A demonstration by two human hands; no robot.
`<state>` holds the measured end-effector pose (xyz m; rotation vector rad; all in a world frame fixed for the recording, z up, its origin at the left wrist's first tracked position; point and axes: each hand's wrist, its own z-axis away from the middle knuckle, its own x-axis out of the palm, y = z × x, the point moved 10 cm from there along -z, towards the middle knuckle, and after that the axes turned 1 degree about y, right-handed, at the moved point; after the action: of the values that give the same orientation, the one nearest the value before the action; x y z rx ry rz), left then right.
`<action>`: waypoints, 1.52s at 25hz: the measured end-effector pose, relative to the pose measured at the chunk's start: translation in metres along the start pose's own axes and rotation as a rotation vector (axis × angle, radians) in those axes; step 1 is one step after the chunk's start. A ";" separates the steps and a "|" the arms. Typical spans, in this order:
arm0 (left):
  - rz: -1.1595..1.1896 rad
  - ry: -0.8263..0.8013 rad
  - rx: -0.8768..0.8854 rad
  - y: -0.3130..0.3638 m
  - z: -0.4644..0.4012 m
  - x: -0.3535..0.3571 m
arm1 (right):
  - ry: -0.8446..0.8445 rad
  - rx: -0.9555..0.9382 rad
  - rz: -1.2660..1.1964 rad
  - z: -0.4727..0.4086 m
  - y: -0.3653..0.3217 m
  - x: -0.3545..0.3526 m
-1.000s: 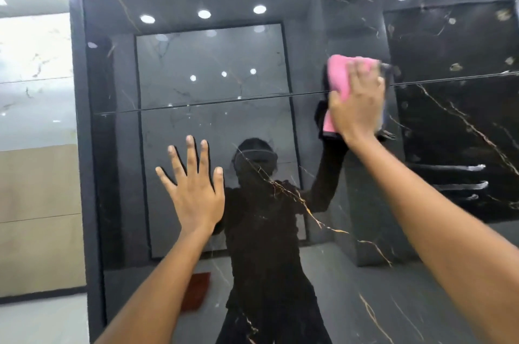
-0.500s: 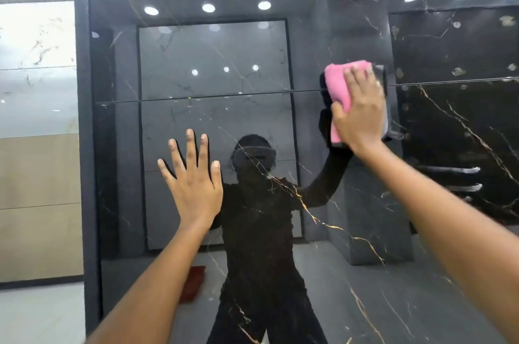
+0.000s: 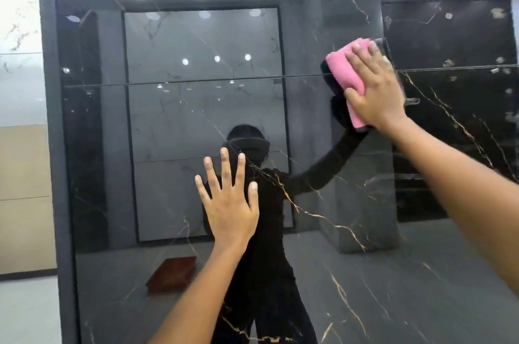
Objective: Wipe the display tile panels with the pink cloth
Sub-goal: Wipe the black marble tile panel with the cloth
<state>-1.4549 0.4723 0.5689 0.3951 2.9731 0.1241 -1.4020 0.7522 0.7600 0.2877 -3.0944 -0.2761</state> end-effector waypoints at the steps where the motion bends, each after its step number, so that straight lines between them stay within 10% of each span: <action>1: -0.002 0.010 0.006 0.001 -0.002 -0.001 | 0.021 0.038 -0.047 0.010 -0.005 0.002; 8: 0.038 -0.006 0.003 0.001 0.001 -0.001 | -0.452 -1.054 -0.057 0.233 -0.162 0.036; 14: 0.029 -0.020 0.012 0.002 0.001 0.000 | 0.012 0.095 -0.114 0.063 -0.036 0.010; 22: 0.088 -0.170 0.122 -0.018 0.106 0.005 | -0.582 -1.207 -0.054 0.345 -0.209 0.039; 26: 0.016 -0.168 0.143 -0.036 0.158 0.011 | -0.204 -0.413 -0.051 0.167 -0.108 0.022; 29: 0.030 -0.124 0.138 -0.035 0.161 0.012 | -0.050 0.080 -0.121 0.198 -0.058 0.013; 35: 0.074 -0.111 0.136 -0.037 0.166 0.016 | -0.603 -1.015 -0.064 0.420 -0.203 0.036; 38: 0.077 -0.111 0.139 -0.038 0.169 0.017 | -0.331 -0.572 -0.135 0.271 -0.148 0.025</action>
<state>-1.4552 0.4510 0.3966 0.5150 2.8662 -0.0937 -1.4102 0.6513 0.4667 0.4652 -3.1134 -1.2953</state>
